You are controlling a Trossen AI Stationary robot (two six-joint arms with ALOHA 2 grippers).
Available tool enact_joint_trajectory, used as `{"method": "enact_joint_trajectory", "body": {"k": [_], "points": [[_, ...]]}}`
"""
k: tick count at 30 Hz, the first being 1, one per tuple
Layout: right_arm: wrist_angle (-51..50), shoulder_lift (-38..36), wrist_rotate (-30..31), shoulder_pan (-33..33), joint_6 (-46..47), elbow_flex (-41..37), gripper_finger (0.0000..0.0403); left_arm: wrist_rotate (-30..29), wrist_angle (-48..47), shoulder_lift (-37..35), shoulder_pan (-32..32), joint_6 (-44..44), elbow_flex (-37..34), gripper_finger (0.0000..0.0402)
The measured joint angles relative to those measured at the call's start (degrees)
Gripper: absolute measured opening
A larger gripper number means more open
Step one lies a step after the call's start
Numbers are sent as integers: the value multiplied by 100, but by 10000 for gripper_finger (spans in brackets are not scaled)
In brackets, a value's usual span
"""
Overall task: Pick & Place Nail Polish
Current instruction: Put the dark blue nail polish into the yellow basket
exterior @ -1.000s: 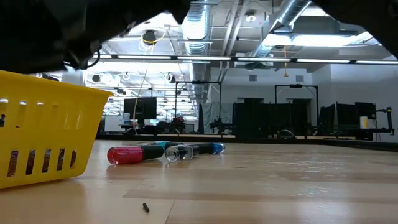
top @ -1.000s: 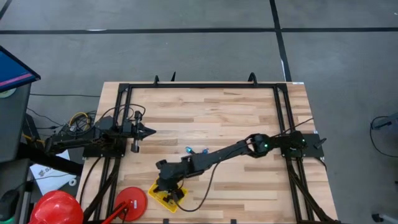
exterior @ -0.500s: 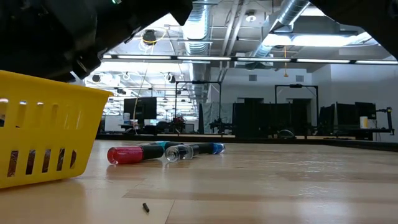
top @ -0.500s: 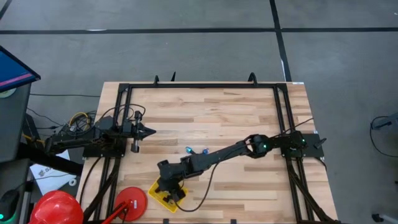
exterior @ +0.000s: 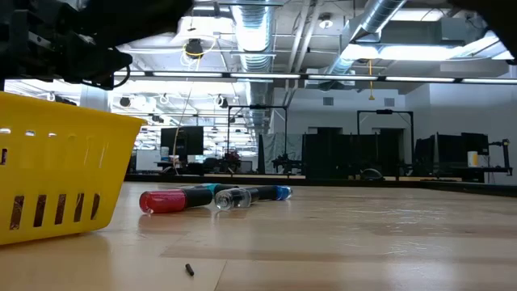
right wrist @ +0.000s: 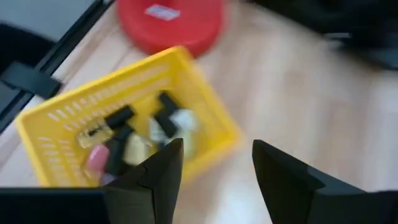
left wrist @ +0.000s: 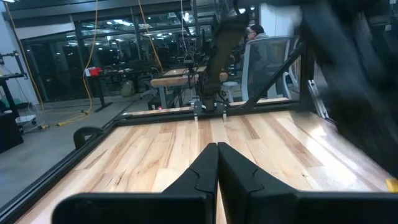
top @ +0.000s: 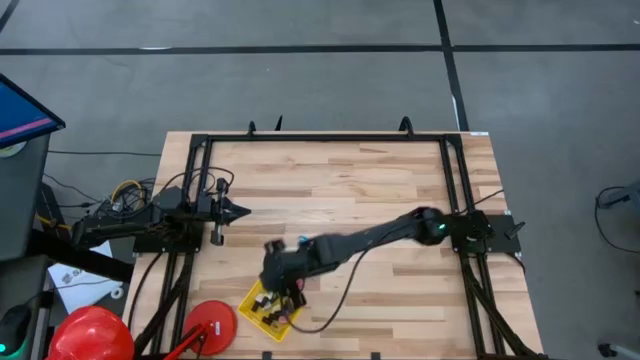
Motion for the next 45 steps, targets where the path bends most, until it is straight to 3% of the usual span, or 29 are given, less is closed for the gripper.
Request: {"method": "enact_joint_trajectory", "body": {"k": [5,12,18,25,32,35,39,45], "points": [[-1921,-589,1012,-153,719,-10,184,-1,2,0,0,0,0,1],[-4363,-756,1657,-421,1933,-117,166,0,4,0,0,0,0,1],[-4374,-738,1681,-428,1830,-1111,165,0,4,0,2,0,0,1],[-3638,-732,1626,-390,919,-2120,200,0,2,0,0,0,0,1],[-3029,-732,1089,-528,130,-2211,248,0,2,0,1,0,0,1],[-2928,-732,1052,-587,-51,-2212,253,-2,2,0,0,0,0,1],[-2640,-732,503,-653,-289,-2213,254,-2,2,0,1,0,0,1],[-2428,-732,457,-704,-428,-2213,254,0,2,0,0,0,0,1]]}}
